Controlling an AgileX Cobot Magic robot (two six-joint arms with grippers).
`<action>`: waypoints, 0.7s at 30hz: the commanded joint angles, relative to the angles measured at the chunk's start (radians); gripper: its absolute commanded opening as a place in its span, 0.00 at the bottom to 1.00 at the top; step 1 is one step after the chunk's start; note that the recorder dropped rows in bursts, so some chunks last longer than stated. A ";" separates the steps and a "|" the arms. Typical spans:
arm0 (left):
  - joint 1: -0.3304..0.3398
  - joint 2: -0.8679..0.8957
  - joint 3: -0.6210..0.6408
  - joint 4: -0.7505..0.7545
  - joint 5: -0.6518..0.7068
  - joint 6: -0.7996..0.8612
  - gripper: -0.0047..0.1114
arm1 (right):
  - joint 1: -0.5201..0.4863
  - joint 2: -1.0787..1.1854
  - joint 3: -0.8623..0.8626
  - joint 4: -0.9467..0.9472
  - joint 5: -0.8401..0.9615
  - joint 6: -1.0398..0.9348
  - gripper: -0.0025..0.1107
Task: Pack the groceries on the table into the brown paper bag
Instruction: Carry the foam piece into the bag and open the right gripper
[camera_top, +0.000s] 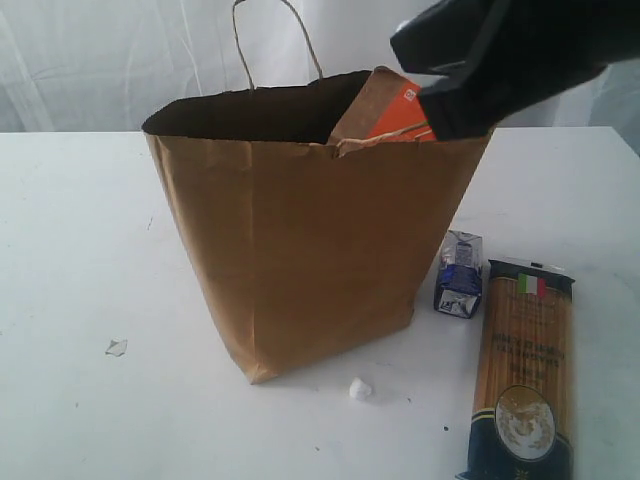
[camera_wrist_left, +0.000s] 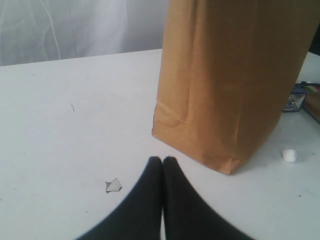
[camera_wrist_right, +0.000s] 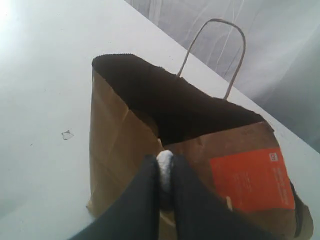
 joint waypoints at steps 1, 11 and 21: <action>0.000 -0.005 0.003 -0.004 0.004 0.000 0.04 | 0.003 0.065 -0.053 -0.005 -0.034 -0.012 0.02; 0.000 -0.005 0.003 -0.004 0.004 0.000 0.04 | 0.003 0.261 -0.105 -0.005 -0.077 -0.012 0.02; 0.000 -0.005 0.003 -0.004 0.004 0.000 0.04 | 0.000 0.451 -0.105 -0.005 -0.185 -0.012 0.02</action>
